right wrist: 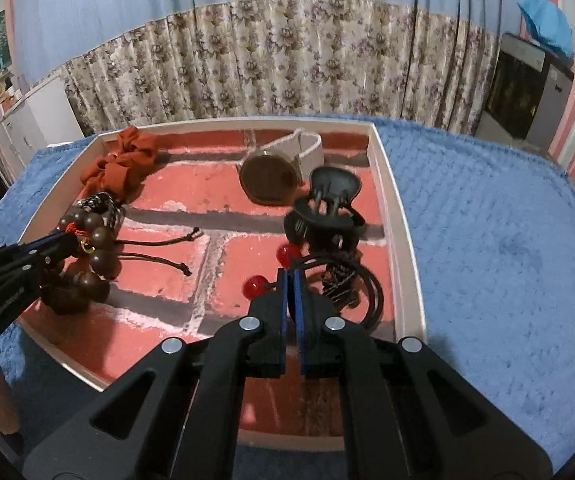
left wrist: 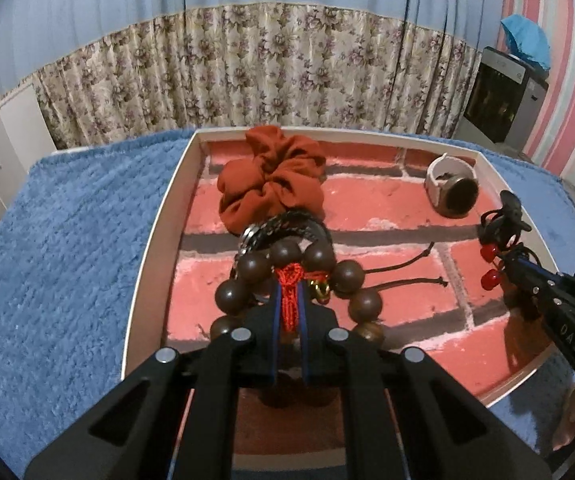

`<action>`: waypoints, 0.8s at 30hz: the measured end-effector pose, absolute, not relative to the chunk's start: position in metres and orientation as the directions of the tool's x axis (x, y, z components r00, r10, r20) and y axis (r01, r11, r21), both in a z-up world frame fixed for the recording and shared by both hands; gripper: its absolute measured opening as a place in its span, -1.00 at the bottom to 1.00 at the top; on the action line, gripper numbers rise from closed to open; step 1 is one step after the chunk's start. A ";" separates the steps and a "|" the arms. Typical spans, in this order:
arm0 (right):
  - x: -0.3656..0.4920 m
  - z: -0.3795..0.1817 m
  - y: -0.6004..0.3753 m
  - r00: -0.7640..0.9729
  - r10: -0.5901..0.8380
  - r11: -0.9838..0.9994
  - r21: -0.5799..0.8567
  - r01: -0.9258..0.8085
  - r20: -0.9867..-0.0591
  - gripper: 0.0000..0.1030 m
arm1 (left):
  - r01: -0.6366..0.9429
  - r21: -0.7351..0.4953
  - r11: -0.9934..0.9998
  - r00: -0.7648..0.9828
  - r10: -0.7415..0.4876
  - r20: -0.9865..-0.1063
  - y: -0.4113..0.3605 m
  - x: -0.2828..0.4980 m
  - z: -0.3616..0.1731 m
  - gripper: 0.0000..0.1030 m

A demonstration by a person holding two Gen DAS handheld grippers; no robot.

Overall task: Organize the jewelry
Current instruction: 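Carry tassel charm and hair tie into the tray and open both tools, then move both tools back to the black scrunchie and cream flower scrunchie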

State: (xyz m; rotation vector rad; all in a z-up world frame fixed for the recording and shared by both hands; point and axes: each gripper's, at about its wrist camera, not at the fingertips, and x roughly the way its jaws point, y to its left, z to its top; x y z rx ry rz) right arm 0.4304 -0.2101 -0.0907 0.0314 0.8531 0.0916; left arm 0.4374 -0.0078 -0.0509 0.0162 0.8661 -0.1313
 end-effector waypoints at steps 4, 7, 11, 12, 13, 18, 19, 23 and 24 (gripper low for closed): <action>0.430 -0.097 -0.207 0.639 0.081 0.996 0.041 -0.077 -0.765 -0.90 | 0.124 -0.055 0.991 0.637 -0.121 -0.761 -0.003 0.438 -0.052 -0.83; 0.430 -0.098 -0.208 0.637 0.083 0.996 0.047 -0.074 -0.766 -0.89 | 0.122 -0.057 0.991 0.634 -0.122 -0.764 -0.002 0.437 -0.052 -0.82; 0.427 -0.099 -0.209 0.642 0.084 0.996 0.039 -0.083 -0.762 -0.81 | 0.120 -0.066 0.991 0.628 -0.128 -0.768 0.000 0.435 -0.051 -0.81; 0.426 -0.099 -0.210 0.642 0.082 0.996 0.037 -0.083 -0.762 -0.76 | 0.121 -0.059 0.991 0.627 -0.122 -0.770 0.000 0.433 -0.051 -0.81; 0.426 -0.098 -0.210 0.641 0.084 0.996 0.038 -0.084 -0.763 -0.71 | 0.120 -0.053 0.991 0.626 -0.117 -0.771 0.000 0.432 -0.051 -0.79; 0.422 -0.091 -0.212 0.649 0.080 0.996 0.035 -0.083 -0.757 -0.40 | 0.125 -0.049 0.991 0.641 -0.119 -0.758 -0.003 0.424 -0.044 0.03; 0.421 -0.088 -0.214 0.652 0.085 0.996 0.040 -0.082 -0.753 -0.31 | 0.120 -0.022 0.993 0.657 -0.096 -0.748 -0.006 0.420 -0.040 0.18; 0.416 -0.072 -0.221 0.674 0.103 0.995 0.067 -0.080 -0.732 0.05 | 0.137 -0.014 0.990 0.674 -0.104 -0.731 -0.009 0.412 -0.028 0.29; 0.414 -0.067 -0.222 0.681 0.108 0.994 0.072 -0.081 -0.725 0.18 | 0.138 -0.024 0.990 0.677 -0.112 -0.727 -0.008 0.409 -0.024 0.34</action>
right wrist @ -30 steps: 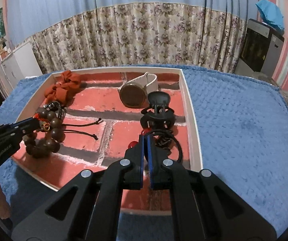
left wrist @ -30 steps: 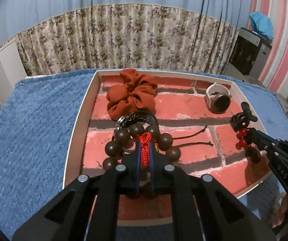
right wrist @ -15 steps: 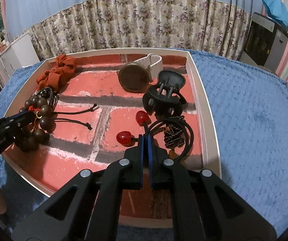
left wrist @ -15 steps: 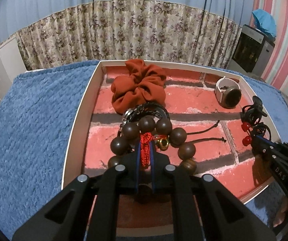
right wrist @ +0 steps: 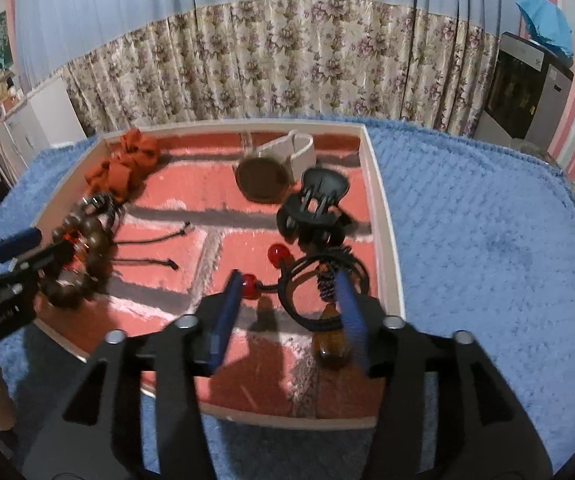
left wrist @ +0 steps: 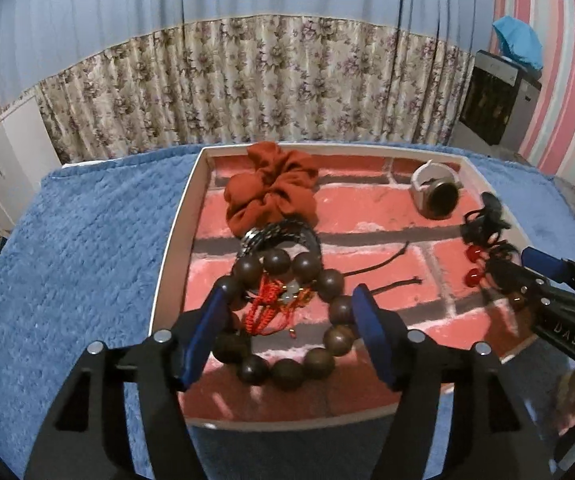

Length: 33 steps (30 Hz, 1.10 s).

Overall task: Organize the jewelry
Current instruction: 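Move both tools back to the black scrunchie and cream flower scrunchie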

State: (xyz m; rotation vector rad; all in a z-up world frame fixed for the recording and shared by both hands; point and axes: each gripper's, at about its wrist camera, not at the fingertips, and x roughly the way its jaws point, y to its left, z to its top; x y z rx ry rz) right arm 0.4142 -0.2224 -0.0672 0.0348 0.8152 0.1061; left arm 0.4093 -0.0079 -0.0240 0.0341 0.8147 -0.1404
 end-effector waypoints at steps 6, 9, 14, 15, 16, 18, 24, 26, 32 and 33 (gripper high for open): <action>0.393 -0.035 -0.232 0.746 0.086 0.996 0.058 -0.063 -0.660 0.87 | 0.126 -0.046 0.991 0.712 -0.122 -0.692 -0.004 0.392 0.003 0.72; 0.379 -0.019 -0.238 0.772 0.060 0.998 0.039 -0.046 -0.633 0.91 | 0.120 -0.033 0.992 0.736 -0.111 -0.668 -0.003 0.376 0.021 0.75; 0.352 -0.003 -0.246 0.790 0.047 0.999 0.025 -0.040 -0.611 0.91 | 0.120 -0.023 0.993 0.773 -0.108 -0.625 -0.005 0.349 0.041 0.85; 0.345 0.001 -0.248 0.796 0.048 0.999 0.028 -0.040 -0.603 0.91 | 0.113 -0.014 0.994 0.784 -0.098 -0.613 -0.007 0.341 0.045 0.85; 0.338 0.003 -0.249 0.802 0.050 0.999 0.031 -0.039 -0.596 0.91 | 0.109 -0.007 0.994 0.790 -0.091 -0.606 -0.007 0.335 0.048 0.85; 0.323 0.010 -0.254 0.815 0.057 0.998 0.046 -0.037 -0.576 0.91 | 0.105 -0.006 0.994 0.800 -0.088 -0.594 -0.009 0.326 0.051 0.85; 0.284 0.025 -0.268 0.847 0.063 0.997 0.079 -0.025 -0.528 0.91 | 0.111 -0.038 0.993 0.808 -0.112 -0.579 -0.012 0.295 0.060 0.85; 0.274 0.027 -0.269 0.858 0.059 0.997 0.075 -0.023 -0.511 0.91 | 0.109 -0.028 0.994 0.817 -0.106 -0.567 -0.015 0.284 0.061 0.85; 0.249 0.018 -0.275 0.872 0.014 0.999 0.037 0.004 -0.489 0.91 | 0.116 -0.025 0.993 0.830 -0.111 -0.547 -0.021 0.257 0.056 0.85; 0.246 0.016 -0.276 0.873 0.010 0.999 0.033 0.007 -0.487 0.91 | 0.119 -0.027 0.993 0.829 -0.114 -0.547 -0.022 0.254 0.053 0.85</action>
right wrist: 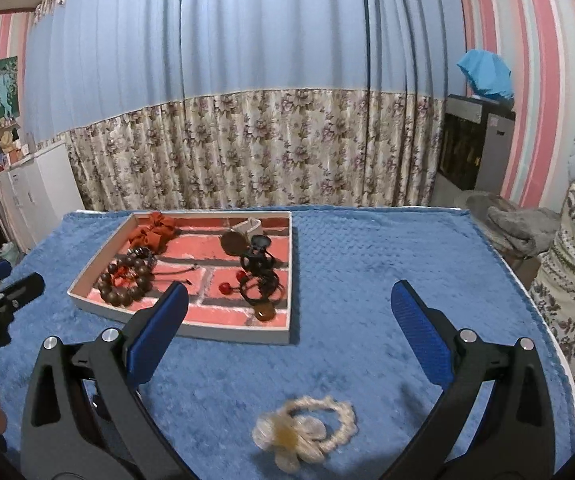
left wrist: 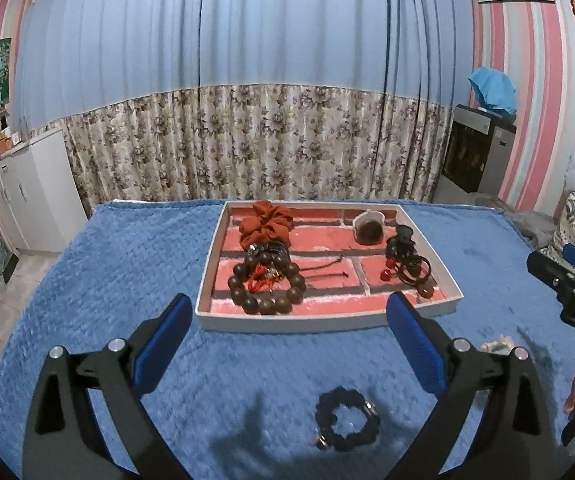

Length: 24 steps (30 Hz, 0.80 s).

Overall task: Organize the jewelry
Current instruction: 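Move both tools back to the black scrunchie and cream flower scrunchie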

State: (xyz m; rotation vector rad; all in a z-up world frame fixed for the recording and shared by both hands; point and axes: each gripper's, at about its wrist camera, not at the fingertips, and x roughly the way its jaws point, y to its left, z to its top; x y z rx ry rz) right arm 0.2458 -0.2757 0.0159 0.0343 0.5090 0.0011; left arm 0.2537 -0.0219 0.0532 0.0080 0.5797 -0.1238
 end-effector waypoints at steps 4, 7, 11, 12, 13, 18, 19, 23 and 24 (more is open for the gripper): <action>0.231 -0.001 -0.280 0.874 -0.017 1.000 0.009 0.024 -0.485 0.91 | 0.120 -0.008 0.993 0.822 -0.104 -0.561 -0.028 0.244 0.039 0.85; 0.223 -0.015 -0.283 0.876 -0.045 0.999 -0.015 0.043 -0.480 0.91 | 0.124 -0.026 0.992 0.818 -0.117 -0.563 -0.031 0.237 0.029 0.85; 0.215 -0.033 -0.290 0.872 -0.063 0.998 -0.010 0.067 -0.485 0.91 | 0.123 -0.040 0.992 0.816 -0.124 -0.565 -0.035 0.230 0.015 0.85; 0.215 -0.036 -0.292 0.869 -0.062 0.998 -0.008 0.067 -0.491 0.91 | 0.124 -0.045 0.991 0.813 -0.128 -0.567 -0.036 0.229 0.011 0.85; 0.213 -0.041 -0.293 0.862 -0.064 0.998 -0.008 0.070 -0.502 0.91 | 0.129 -0.051 0.990 0.809 -0.135 -0.572 -0.036 0.228 0.008 0.85; 0.214 -0.051 -0.299 0.850 -0.081 0.996 -0.015 0.086 -0.521 0.91 | 0.153 -0.050 0.987 0.787 -0.152 -0.598 -0.042 0.223 -0.008 0.85; 0.215 -0.054 -0.300 0.847 -0.084 0.996 -0.017 0.089 -0.525 0.91 | 0.158 -0.048 0.986 0.782 -0.155 -0.604 -0.043 0.224 -0.010 0.85; 0.220 -0.068 -0.302 0.823 -0.077 0.996 -0.011 0.086 -0.563 0.91 | 0.164 -0.055 0.985 0.759 -0.162 -0.631 -0.044 0.227 -0.023 0.85; 0.220 -0.070 -0.302 0.817 -0.079 0.996 -0.014 0.086 -0.572 0.91 | 0.168 -0.065 0.984 0.749 -0.171 -0.640 -0.044 0.228 -0.027 0.85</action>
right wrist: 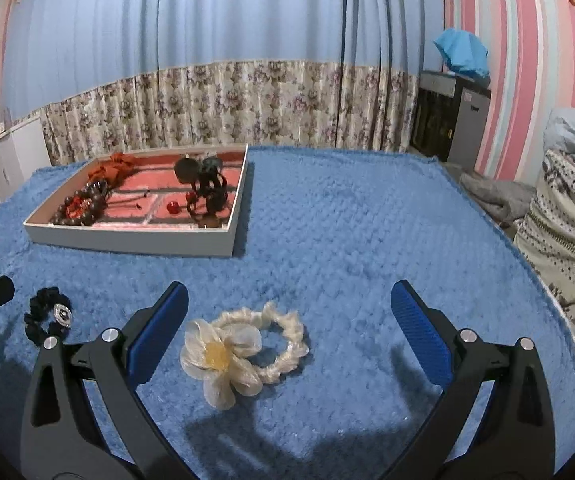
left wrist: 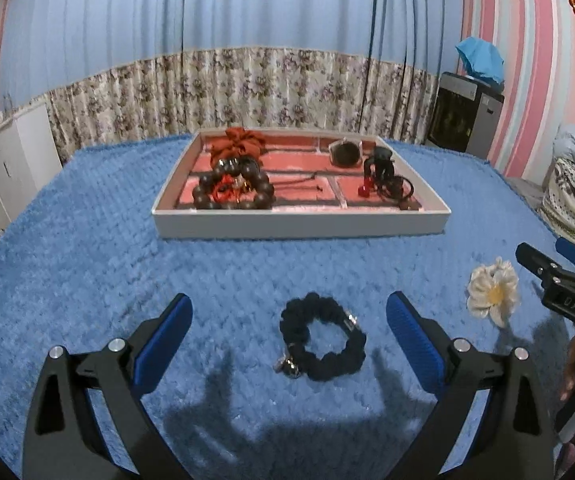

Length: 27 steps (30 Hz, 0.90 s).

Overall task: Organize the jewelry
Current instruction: 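Move both tools back to the black scrunchie and cream flower scrunchie, then grasp the black scrunchie with the left tool while the right tool grasps the cream flower scrunchie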

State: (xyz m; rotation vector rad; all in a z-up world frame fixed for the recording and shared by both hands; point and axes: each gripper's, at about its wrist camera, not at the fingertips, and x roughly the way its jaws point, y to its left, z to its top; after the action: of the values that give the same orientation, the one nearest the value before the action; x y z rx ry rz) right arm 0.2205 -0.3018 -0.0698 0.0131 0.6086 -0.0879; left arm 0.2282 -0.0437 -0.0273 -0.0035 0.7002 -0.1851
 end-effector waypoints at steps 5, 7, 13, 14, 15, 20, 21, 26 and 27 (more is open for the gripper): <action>0.230 -0.087 -0.299 0.767 -0.078 0.997 -0.034 0.074 -0.636 0.91 | 0.174 -0.085 0.981 0.705 -0.185 -0.685 -0.042 0.236 -0.041 0.85; 0.232 -0.092 -0.296 0.758 -0.072 0.997 -0.039 0.061 -0.648 0.91 | 0.179 -0.086 0.980 0.690 -0.188 -0.699 -0.043 0.238 -0.046 0.85; 0.240 -0.100 -0.293 0.725 -0.077 0.997 -0.054 0.055 -0.685 0.91 | 0.203 -0.044 0.978 0.661 -0.170 -0.731 -0.053 0.244 -0.059 0.85; 0.241 -0.100 -0.295 0.722 -0.074 0.997 -0.048 0.057 -0.688 0.91 | 0.207 -0.039 0.977 0.652 -0.168 -0.739 -0.055 0.246 -0.061 0.85; 0.240 -0.101 -0.295 0.723 -0.073 0.997 -0.043 0.059 -0.687 0.91 | 0.209 -0.033 0.977 0.644 -0.163 -0.748 -0.056 0.247 -0.063 0.84; 0.244 -0.104 -0.297 0.709 -0.047 0.999 -0.026 0.040 -0.704 0.71 | 0.207 -0.070 0.976 0.643 -0.190 -0.742 -0.050 0.249 -0.062 0.56; 0.244 -0.104 -0.297 0.708 -0.042 0.999 -0.024 0.034 -0.705 0.65 | 0.207 -0.083 0.975 0.640 -0.199 -0.742 -0.048 0.250 -0.062 0.54; 0.244 -0.104 -0.295 0.709 -0.023 1.000 -0.013 0.019 -0.705 0.41 | 0.189 -0.117 0.975 0.627 -0.212 -0.750 -0.042 0.254 -0.064 0.10; 0.244 -0.105 -0.295 0.707 -0.018 1.000 -0.011 0.015 -0.706 0.37 | 0.187 -0.118 0.975 0.625 -0.211 -0.752 -0.042 0.254 -0.065 0.08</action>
State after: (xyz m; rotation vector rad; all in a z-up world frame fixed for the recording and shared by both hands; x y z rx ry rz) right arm 0.2445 -0.2949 -0.1047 -0.0050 0.7847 -0.0183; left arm 0.2541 -0.0417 -0.0648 -0.0294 0.8664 -0.2281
